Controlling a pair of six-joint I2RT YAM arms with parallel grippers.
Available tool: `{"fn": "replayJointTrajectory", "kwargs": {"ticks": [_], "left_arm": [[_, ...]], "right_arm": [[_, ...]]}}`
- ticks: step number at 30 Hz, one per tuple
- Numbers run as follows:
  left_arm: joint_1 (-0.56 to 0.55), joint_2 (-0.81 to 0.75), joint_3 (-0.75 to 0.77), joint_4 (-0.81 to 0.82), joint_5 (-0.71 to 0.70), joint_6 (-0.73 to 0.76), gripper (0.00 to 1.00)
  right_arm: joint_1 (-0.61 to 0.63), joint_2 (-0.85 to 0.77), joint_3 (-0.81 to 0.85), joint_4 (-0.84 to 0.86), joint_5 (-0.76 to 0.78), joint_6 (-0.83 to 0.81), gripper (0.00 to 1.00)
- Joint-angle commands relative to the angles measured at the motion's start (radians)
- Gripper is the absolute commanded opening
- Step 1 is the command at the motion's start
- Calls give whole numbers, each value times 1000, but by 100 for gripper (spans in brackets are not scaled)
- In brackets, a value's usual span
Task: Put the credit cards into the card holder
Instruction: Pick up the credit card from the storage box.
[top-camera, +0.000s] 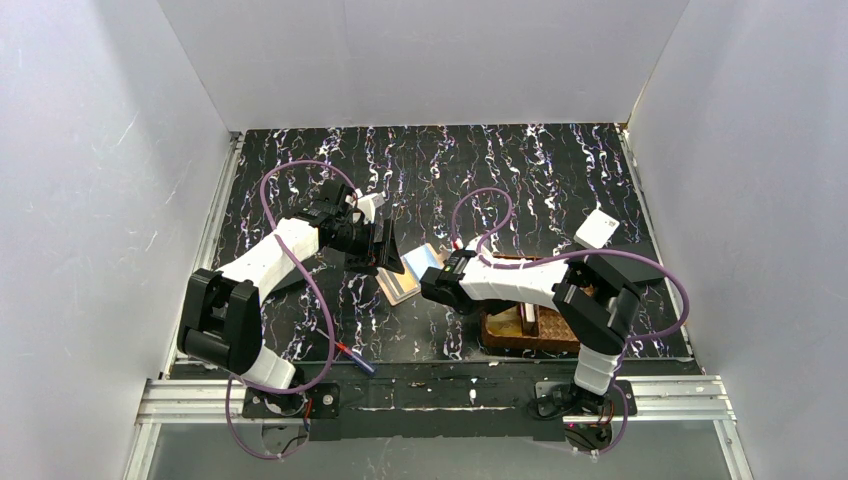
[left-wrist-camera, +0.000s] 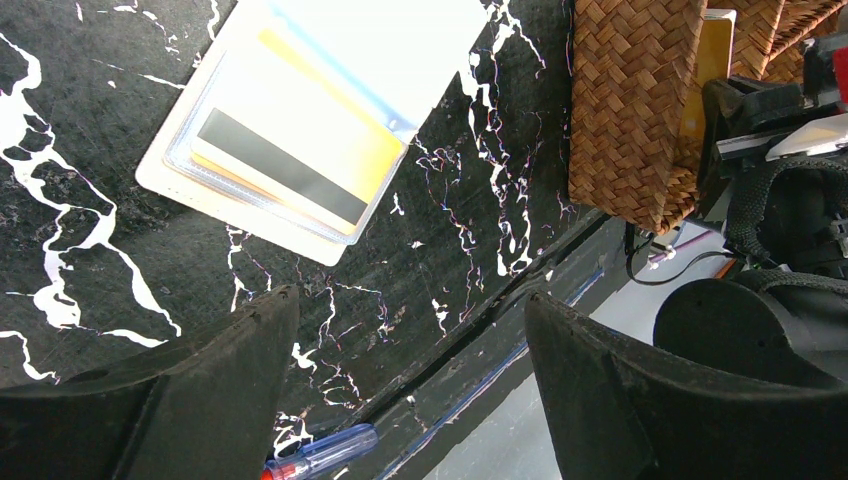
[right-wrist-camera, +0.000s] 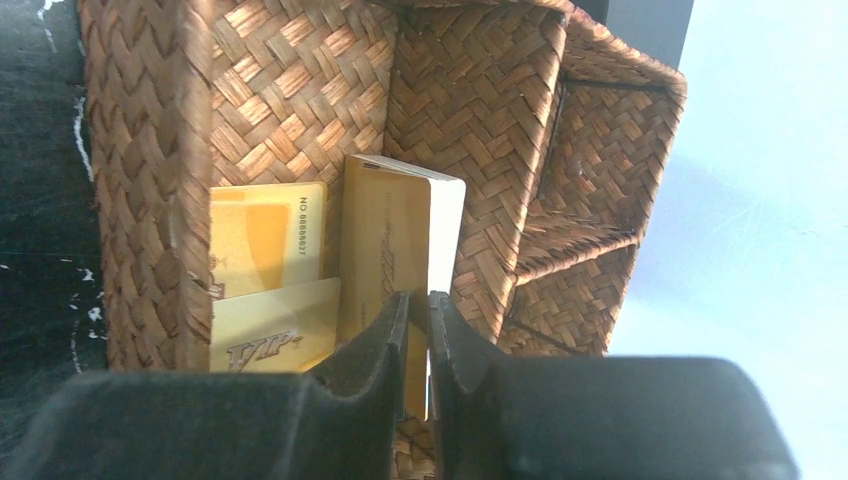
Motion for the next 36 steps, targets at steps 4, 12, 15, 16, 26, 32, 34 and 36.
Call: {"fn": "replayJointTrajectory", "kwargs": {"ticks": [4, 12, 15, 16, 26, 32, 34, 36], "left_arm": [[-6, -28, -11, -4, 22, 14, 82], [-5, -29, -11, -4, 22, 14, 82], [-5, -30, -11, -4, 21, 14, 82], [-6, -30, -11, -4, 21, 14, 82], [-7, -32, -12, -3, 23, 15, 82], [-6, -32, -13, -3, 23, 15, 82], [-6, -31, -12, -3, 24, 16, 82], [-6, -30, -13, -3, 24, 16, 82]], "right_arm": [[1, -43, 8, -108, 60, 26, 20], [1, -41, 1, -118, 64, 26, 22], [1, -39, 1, -125, 69, 27, 24], [1, -39, 1, -126, 70, 27, 25], [1, -26, 9, -124, 69, 17, 23], [1, -9, 37, -134, 73, 10, 17], [1, -8, 47, -132, 59, 1, 5], [1, -10, 63, -135, 34, -6, 1]]}}
